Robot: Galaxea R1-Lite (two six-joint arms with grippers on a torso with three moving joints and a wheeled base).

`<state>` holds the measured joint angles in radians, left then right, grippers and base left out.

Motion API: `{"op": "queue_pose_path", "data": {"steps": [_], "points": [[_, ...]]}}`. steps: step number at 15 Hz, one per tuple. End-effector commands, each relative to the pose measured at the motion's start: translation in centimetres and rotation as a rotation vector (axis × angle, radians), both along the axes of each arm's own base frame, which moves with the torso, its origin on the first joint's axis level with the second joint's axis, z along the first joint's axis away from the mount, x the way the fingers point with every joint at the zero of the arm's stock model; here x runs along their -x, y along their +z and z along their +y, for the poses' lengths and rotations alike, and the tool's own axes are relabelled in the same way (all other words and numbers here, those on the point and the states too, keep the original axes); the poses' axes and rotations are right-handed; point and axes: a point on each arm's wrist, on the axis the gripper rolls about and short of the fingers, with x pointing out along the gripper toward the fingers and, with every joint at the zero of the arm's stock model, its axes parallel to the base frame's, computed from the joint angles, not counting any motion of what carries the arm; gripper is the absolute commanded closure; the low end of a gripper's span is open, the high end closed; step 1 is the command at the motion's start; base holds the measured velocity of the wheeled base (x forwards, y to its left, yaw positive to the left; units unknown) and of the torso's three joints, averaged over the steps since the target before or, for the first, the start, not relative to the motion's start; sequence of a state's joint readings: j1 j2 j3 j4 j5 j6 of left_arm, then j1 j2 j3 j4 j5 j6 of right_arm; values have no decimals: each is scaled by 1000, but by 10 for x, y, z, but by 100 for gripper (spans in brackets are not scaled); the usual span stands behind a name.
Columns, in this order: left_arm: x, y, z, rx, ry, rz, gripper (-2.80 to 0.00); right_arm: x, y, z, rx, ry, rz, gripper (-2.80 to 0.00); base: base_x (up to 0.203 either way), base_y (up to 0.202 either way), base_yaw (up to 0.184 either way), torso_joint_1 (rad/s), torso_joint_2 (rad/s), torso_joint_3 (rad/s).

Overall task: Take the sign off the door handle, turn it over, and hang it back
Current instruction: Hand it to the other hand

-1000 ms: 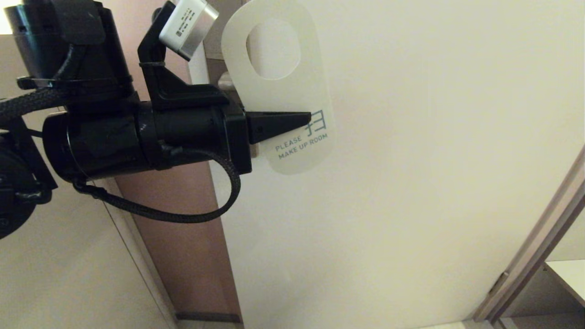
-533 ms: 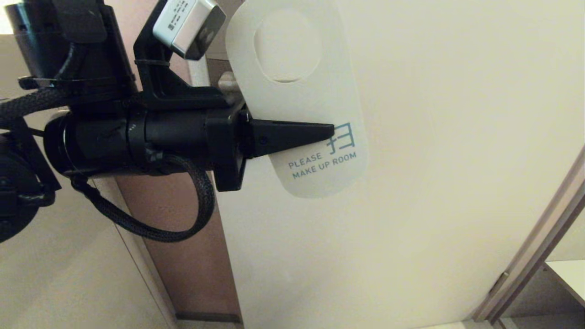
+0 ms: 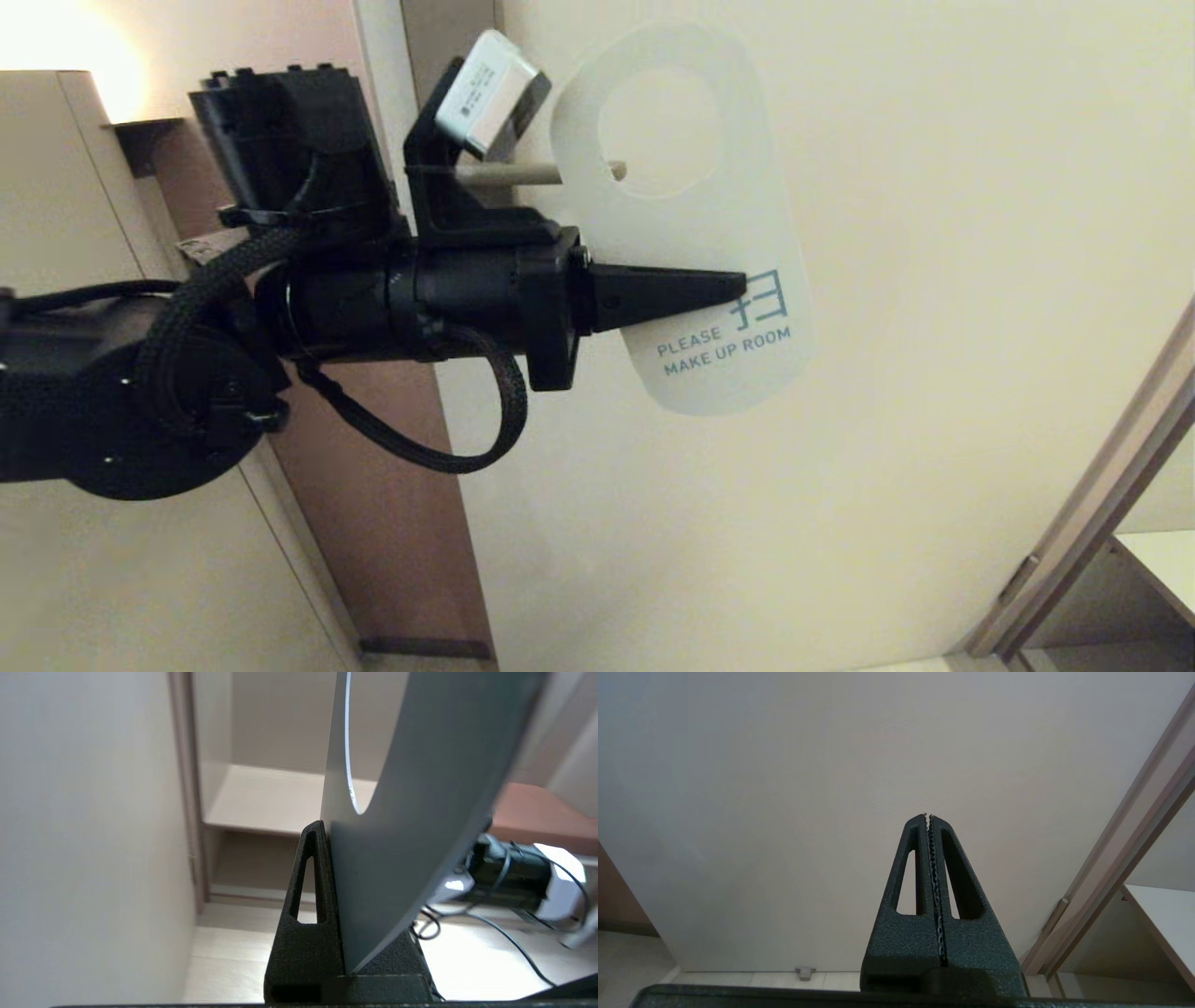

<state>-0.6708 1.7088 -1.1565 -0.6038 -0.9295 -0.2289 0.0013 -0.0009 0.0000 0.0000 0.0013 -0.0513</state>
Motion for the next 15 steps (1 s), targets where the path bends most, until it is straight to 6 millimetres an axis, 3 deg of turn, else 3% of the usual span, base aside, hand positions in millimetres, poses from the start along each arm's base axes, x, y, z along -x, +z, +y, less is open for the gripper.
{"op": "queue_pose_path", "data": {"steps": [1,6,15], "points": [[-9,-17,-12,-30,-21,37,0,0,0,0,2,1,1,0,0,0,0,0,0,0],[-14,-39,-29,-66,-165,75,0,0,0,0,13,20,-1,0,0,0,0,0,0,0],[-12,-45,-38,-71,-187,77,0,1,2,1,73,45,-2,0,0,0,0,0,0,0]]}}
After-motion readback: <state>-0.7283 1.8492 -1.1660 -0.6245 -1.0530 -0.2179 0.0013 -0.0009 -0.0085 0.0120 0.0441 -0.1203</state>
